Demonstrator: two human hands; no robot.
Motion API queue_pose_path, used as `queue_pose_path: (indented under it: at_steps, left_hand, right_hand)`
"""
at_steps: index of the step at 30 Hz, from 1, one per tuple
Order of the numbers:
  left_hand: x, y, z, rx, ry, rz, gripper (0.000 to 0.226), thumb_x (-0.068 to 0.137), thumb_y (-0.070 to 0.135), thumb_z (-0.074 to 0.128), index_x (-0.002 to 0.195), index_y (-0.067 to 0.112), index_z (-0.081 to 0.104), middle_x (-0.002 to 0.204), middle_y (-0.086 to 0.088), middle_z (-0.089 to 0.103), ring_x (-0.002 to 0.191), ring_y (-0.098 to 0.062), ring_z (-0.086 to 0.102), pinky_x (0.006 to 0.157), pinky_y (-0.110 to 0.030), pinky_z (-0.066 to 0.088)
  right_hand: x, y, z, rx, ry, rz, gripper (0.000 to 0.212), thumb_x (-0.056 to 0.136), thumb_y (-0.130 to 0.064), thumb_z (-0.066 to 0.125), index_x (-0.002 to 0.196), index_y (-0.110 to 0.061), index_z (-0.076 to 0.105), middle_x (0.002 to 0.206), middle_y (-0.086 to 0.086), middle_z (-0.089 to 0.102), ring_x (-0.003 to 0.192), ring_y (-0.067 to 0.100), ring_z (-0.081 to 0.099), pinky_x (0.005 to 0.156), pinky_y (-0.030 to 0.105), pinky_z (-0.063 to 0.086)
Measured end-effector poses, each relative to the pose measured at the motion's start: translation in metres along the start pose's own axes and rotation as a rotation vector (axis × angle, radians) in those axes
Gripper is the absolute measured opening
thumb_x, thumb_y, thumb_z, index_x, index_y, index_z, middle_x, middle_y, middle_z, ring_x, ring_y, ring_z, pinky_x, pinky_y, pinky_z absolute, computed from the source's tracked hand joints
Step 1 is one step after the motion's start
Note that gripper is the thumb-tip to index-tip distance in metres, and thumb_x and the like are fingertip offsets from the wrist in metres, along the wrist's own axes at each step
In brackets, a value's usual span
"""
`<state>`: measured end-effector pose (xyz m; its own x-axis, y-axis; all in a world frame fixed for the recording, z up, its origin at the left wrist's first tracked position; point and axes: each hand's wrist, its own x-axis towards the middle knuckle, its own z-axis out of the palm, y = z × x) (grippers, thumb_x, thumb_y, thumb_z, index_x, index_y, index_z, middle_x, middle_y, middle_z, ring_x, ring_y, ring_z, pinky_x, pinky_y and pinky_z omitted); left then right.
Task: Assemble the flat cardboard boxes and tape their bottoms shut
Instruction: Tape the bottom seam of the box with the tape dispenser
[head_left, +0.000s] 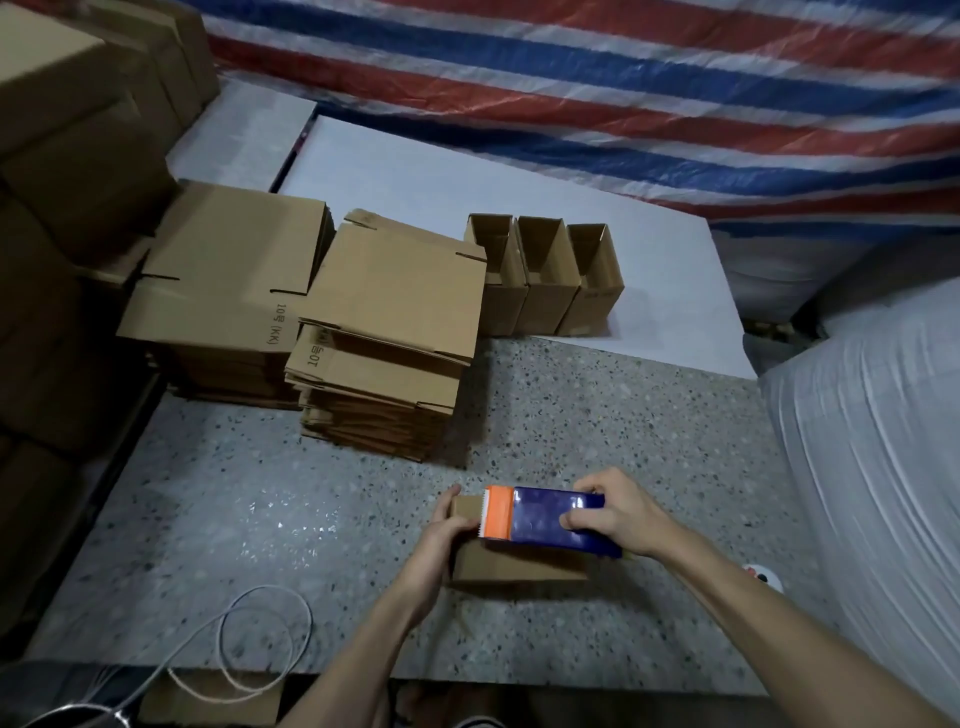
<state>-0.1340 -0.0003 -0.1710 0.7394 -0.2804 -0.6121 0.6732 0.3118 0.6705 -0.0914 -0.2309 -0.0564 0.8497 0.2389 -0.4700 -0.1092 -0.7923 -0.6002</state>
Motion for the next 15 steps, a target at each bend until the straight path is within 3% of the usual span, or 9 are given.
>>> queue_pose_path:
  at_steps: [4, 6, 8, 10, 11, 13, 15]
  left_hand:
    - [-0.0029, 0.0025, -0.0041, -0.073, -0.054, -0.031, 0.091, 0.072, 0.038, 0.082, 0.148, 0.034, 0.033, 0.131, -0.003, 0.057, 0.099, -0.019, 0.073, 0.073, -0.026, 0.058]
    - [-0.0031, 0.0014, -0.0031, -0.141, -0.047, -0.042, 0.078, 0.084, 0.03, 0.074, 0.15, 0.033, 0.033, 0.131, -0.003, 0.056, 0.096, -0.018, 0.074, 0.072, -0.027, 0.058]
    - [-0.0048, 0.0025, -0.0011, -0.129, -0.041, -0.019, 0.053, 0.092, 0.022, 0.066, 0.142, 0.029, 0.049, 0.139, -0.001, 0.052, 0.095, -0.014, 0.074, 0.072, -0.026, 0.058]
    - [-0.0044, 0.0033, -0.0024, 0.009, -0.042, 0.044, 0.022, 0.091, 0.018, 0.068, 0.112, 0.018, 0.076, 0.154, 0.009, 0.035, 0.108, -0.011, 0.067, 0.082, -0.029, 0.058]
    - [-0.0047, 0.003, -0.0035, 0.081, -0.045, 0.071, 0.015, 0.091, 0.018, 0.069, 0.099, 0.015, 0.081, 0.157, 0.014, 0.028, 0.12, -0.011, 0.059, 0.091, -0.033, 0.056]
    - [-0.0057, 0.0026, -0.0047, 0.212, -0.027, 0.109, 0.015, 0.092, 0.018, 0.069, 0.089, 0.017, 0.083, 0.161, 0.017, 0.024, 0.141, -0.017, 0.037, 0.105, -0.045, 0.049]
    - [-0.0089, 0.0053, -0.0035, 0.35, 0.024, 0.144, 0.015, 0.094, 0.02, 0.067, 0.087, 0.016, 0.08, 0.162, 0.014, 0.024, 0.15, -0.02, 0.023, 0.111, -0.048, 0.043]
  right_hand:
    - [0.002, 0.0004, -0.0007, 0.052, 0.0, 0.004, 0.041, 0.058, -0.057, 0.064, 0.058, -0.015, 0.06, 0.05, -0.014, 0.054, 0.048, 0.002, 0.048, 0.05, 0.018, 0.032]
    - [0.0035, 0.0031, 0.0001, 0.069, -0.003, -0.012, 0.046, 0.059, -0.055, 0.065, 0.06, -0.009, 0.063, 0.05, -0.013, 0.054, 0.048, 0.002, 0.048, 0.05, 0.015, 0.032]
    - [0.0046, 0.004, 0.0014, 0.075, -0.01, -0.019, 0.045, 0.059, -0.054, 0.065, 0.059, -0.01, 0.062, 0.05, -0.013, 0.053, 0.047, 0.001, 0.047, 0.05, 0.014, 0.032]
    - [0.0054, 0.0028, 0.0019, 0.074, -0.016, -0.012, 0.039, 0.059, -0.055, 0.066, 0.057, -0.016, 0.061, 0.05, -0.014, 0.054, 0.047, 0.0, 0.048, 0.049, 0.013, 0.032]
    - [0.0061, 0.0019, 0.0018, 0.068, -0.019, -0.007, 0.037, 0.059, -0.056, 0.065, 0.057, -0.019, 0.06, 0.05, -0.013, 0.055, 0.047, 0.0, 0.048, 0.049, 0.013, 0.032]
    - [0.0069, 0.0, 0.001, 0.061, -0.036, 0.001, 0.036, 0.059, -0.056, 0.065, 0.056, -0.021, 0.06, 0.05, -0.013, 0.056, 0.047, 0.0, 0.049, 0.049, 0.012, 0.033]
    - [0.0082, -0.0022, 0.0005, 0.046, -0.064, 0.0, 0.036, 0.061, -0.056, 0.065, 0.059, -0.021, 0.062, 0.052, -0.012, 0.059, 0.049, 0.001, 0.052, 0.051, 0.014, 0.035]
